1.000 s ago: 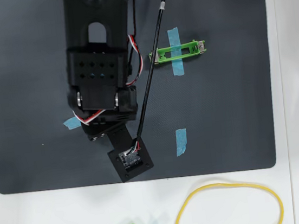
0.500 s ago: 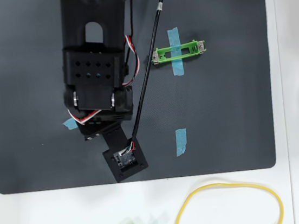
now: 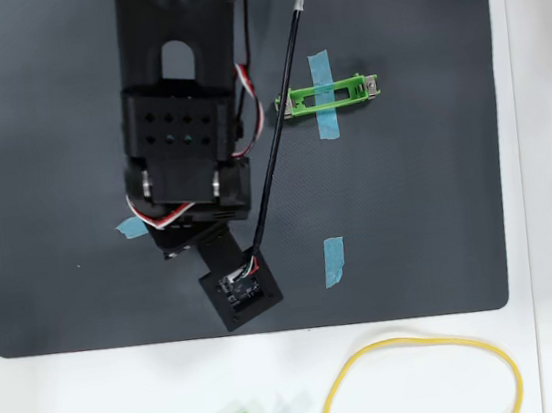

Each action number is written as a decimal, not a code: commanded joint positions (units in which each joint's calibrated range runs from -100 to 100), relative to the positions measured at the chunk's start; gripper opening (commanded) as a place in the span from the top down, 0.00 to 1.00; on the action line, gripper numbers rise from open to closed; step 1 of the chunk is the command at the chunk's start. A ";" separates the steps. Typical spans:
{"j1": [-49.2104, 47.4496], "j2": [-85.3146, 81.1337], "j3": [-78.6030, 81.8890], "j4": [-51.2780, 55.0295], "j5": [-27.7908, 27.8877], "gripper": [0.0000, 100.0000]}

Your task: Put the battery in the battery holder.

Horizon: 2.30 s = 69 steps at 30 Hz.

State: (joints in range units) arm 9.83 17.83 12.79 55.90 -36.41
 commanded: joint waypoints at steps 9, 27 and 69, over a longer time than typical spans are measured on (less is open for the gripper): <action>-8.32 -1.41 -2.05 0.31 4.95 1.00; -16.21 -14.29 -1.16 6.51 16.90 1.00; -34.89 -15.05 -1.25 22.51 20.55 1.00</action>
State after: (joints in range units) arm -22.96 6.03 12.43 76.14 -16.04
